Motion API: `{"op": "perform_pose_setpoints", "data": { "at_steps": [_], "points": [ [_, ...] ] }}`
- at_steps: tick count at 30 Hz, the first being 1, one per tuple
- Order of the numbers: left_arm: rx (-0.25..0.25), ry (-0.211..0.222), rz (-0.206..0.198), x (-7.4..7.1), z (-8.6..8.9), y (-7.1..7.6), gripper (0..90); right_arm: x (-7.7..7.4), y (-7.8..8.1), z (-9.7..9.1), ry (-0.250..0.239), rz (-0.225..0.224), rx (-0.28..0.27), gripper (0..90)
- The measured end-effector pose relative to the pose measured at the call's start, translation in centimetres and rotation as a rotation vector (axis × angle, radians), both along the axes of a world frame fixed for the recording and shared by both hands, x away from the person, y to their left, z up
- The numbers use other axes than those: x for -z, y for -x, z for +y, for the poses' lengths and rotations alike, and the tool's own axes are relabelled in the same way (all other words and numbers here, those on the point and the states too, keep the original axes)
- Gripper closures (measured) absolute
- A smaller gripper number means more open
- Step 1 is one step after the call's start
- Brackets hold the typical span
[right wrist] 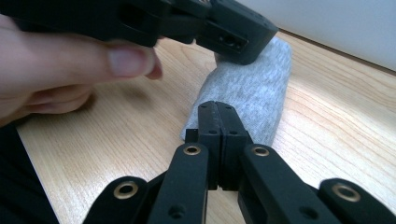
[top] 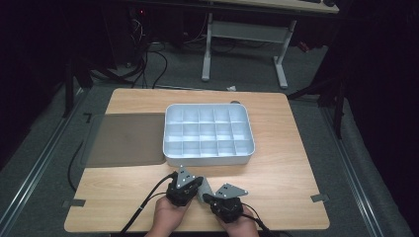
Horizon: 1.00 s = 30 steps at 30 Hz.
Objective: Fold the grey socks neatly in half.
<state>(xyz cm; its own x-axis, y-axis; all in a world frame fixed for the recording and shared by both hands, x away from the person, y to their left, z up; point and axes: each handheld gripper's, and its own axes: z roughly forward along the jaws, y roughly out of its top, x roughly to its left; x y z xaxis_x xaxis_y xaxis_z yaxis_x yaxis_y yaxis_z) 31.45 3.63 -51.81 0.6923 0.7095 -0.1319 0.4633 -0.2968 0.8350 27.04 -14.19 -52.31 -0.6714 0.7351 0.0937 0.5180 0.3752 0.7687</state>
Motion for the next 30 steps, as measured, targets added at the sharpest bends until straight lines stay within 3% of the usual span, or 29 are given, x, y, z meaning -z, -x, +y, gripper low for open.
{"op": "perform_pose_setpoints", "data": {
  "at_steps": [5,8,14,18,22,25,28,30],
  "points": [
    [-0.002,-0.029,-0.023,0.3,-0.2,0.6,90.0,0.3,-0.2,0.2,0.003,0.010,-0.012,90.0],
    [0.000,-0.012,-0.009,0.8,0.0,0.4,90.0,0.1,-0.3,0.1,-0.014,0.012,-0.009,90.0],
    [0.001,-0.001,-0.009,1.0,0.1,0.4,90.0,-1.2,-1.0,-1.3,-0.096,0.008,0.048,75.2],
    [0.001,0.006,-0.005,1.1,0.3,0.5,90.0,-1.3,-2.1,-1.5,-0.121,0.062,0.090,63.6],
    [0.003,0.018,0.004,1.1,0.4,0.4,90.0,-0.3,-3.0,-1.0,-0.123,0.131,0.102,54.3],
    [-0.003,0.043,0.027,1.1,0.7,0.3,90.0,0.1,-3.3,-0.9,-0.125,0.155,0.118,47.6],
    [-0.004,0.057,0.036,1.0,1.0,0.2,90.0,0.3,-3.5,-0.7,-0.125,0.189,0.118,46.2],
    [-0.012,0.064,0.029,0.9,1.3,0.1,89.9,0.4,-3.6,-0.6,-0.118,0.189,0.108,46.6]
  ]
}}
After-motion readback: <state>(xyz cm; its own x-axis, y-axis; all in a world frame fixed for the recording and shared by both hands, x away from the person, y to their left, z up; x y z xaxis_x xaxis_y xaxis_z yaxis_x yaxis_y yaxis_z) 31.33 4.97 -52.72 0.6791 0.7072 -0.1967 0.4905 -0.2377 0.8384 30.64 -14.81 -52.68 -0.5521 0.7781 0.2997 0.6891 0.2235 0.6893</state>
